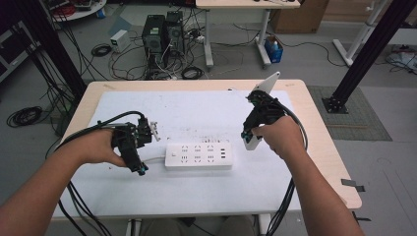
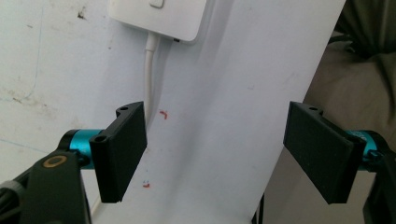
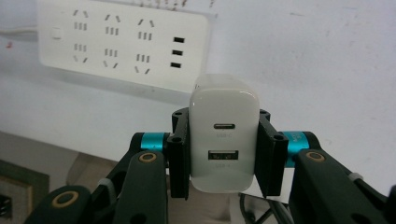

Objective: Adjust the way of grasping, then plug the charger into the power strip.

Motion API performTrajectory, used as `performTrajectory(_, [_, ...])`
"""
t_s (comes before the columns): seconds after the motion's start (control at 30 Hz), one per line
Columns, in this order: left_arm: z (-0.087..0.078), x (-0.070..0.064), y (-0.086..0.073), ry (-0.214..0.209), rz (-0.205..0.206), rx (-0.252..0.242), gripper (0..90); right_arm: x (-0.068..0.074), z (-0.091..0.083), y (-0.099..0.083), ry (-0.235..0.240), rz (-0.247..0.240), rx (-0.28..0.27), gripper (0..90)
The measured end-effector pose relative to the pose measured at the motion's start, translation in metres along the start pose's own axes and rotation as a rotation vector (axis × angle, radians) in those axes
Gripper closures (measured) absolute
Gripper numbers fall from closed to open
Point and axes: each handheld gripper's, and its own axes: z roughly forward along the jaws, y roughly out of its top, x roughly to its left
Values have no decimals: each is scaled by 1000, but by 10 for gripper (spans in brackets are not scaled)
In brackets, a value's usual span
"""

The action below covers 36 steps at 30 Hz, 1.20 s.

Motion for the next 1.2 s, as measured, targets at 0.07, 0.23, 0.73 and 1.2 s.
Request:
performTrajectory(0.07, [0,1,-1,-1,-1,-1,217,-1,0,3,-7,11,0,622])
performTrajectory(0.23, [0,2,-1,1,-6,6,216,-5,1,7,-21,25,4,622])
performTrajectory(0.73, [-1,3,2,-8,-2,6,217,-1,3,4,-46,-2,-4,622])
performTrajectory(1.2, [-1,3,0,-20,-2,8,216,-3,2,2,-45,-62,-13,622])
